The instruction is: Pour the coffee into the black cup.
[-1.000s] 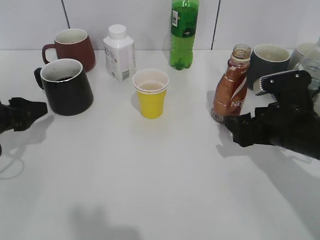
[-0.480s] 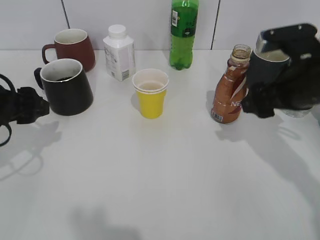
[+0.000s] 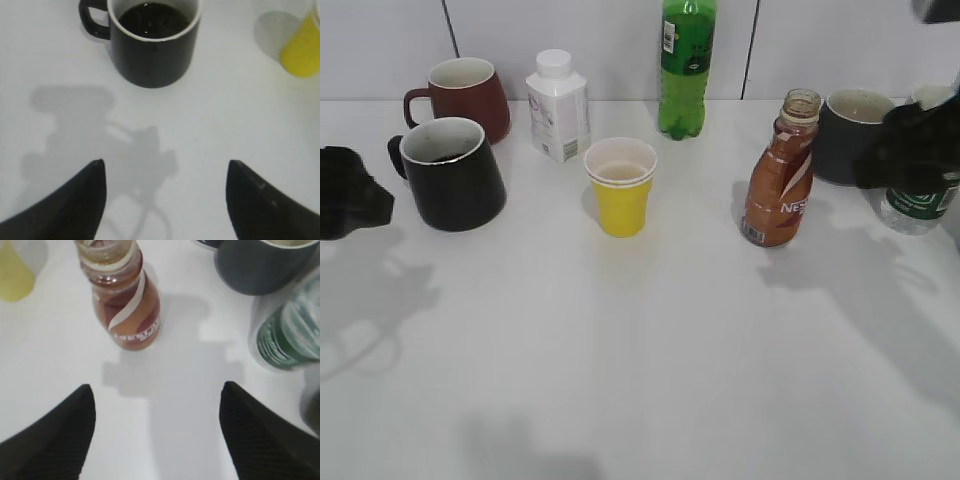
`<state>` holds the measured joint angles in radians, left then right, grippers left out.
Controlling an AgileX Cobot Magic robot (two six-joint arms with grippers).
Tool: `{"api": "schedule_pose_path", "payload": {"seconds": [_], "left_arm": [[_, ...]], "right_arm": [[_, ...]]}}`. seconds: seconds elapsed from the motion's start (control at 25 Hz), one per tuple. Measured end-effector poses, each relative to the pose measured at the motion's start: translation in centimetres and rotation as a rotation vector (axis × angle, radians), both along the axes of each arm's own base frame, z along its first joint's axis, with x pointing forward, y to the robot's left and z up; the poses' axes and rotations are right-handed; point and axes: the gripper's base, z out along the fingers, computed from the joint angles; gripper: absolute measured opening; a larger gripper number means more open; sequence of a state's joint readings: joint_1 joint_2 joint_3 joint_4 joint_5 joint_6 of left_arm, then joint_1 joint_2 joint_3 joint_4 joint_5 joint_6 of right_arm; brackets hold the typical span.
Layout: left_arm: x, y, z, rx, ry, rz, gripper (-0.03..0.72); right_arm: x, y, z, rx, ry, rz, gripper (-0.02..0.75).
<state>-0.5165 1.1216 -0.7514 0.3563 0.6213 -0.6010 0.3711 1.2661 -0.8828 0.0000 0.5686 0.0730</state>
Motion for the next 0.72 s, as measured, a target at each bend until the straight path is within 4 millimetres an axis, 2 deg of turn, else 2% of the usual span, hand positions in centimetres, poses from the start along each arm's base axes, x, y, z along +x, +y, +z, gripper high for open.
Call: {"api": "schedule_pose_path", "payload": {"seconds": [0.32, 0.48, 0.72], "left_arm": [[-4.3, 1.7, 3.8, 0.007, -0.122, -0.163, 0.566], [-7.8, 3.2, 5.9, -0.049, -0.199, -0.201, 0.554], [-12.4, 5.5, 6.7, -0.087, -0.221, -0.232, 0.512]], "right_arm": [[-5.5, -1.7, 4.6, 0.102, -0.083, -0.007, 0.595], [-9.2, -3.1, 5.2, 0.126, -0.117, -0.002, 0.595], [-15.9, -5.6, 5.3, 0.161, -0.217, 0.014, 0.592]]}}
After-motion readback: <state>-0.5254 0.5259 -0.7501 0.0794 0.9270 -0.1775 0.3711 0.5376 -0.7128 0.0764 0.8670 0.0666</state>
